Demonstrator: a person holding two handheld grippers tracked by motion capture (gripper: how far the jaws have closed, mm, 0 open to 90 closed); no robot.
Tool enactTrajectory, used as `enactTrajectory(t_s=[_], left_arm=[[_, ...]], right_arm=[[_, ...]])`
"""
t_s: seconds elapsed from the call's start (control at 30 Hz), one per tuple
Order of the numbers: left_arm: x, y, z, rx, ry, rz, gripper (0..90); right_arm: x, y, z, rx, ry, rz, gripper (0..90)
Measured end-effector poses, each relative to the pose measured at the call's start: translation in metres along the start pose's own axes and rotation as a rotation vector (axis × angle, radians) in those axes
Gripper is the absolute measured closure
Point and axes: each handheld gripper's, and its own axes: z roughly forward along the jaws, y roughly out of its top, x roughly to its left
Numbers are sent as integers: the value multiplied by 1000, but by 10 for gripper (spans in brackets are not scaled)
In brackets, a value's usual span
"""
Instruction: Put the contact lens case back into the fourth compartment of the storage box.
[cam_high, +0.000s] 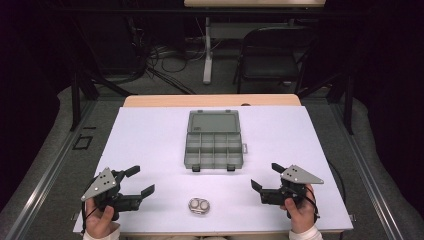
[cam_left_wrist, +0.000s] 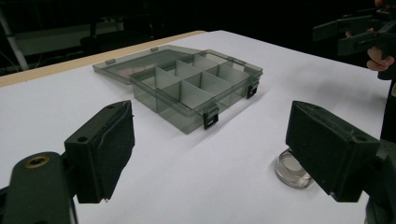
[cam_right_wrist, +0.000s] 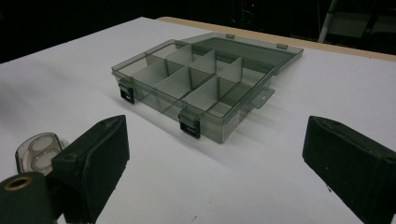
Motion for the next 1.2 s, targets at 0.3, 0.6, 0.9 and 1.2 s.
enactTrajectory(t_s=[0.3, 0.6, 0.9, 1.2], left_arm=[[-1, 0, 1, 4, 1, 2, 161], [-1, 0, 1, 9, -2, 1, 162], [-1, 0, 2, 10, -1, 3, 161], [-2, 0, 2, 13, 0, 3, 162]], right_arm=[[-5, 4, -2, -6, 2, 39, 64], [-5, 10, -3, 39, 12, 48, 7], [-5, 21, -2, 95, 31, 36, 9], [1, 32, 0, 168, 37, -35, 20]])
